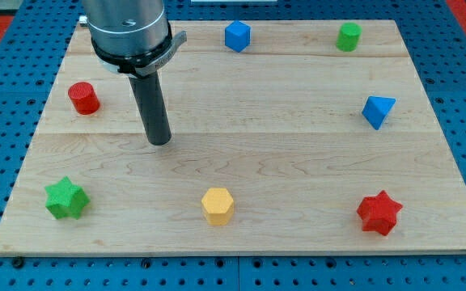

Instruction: The arm point to the blue triangle

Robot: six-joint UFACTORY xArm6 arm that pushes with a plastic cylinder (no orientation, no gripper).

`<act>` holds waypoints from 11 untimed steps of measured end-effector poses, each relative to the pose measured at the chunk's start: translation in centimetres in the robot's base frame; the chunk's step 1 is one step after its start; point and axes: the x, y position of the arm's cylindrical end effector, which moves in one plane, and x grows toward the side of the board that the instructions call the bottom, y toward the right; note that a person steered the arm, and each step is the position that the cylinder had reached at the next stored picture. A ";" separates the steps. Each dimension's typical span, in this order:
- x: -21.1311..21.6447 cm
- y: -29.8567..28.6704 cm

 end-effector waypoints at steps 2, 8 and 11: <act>0.6 5.6; -3.6 35.7; -4.3 33.2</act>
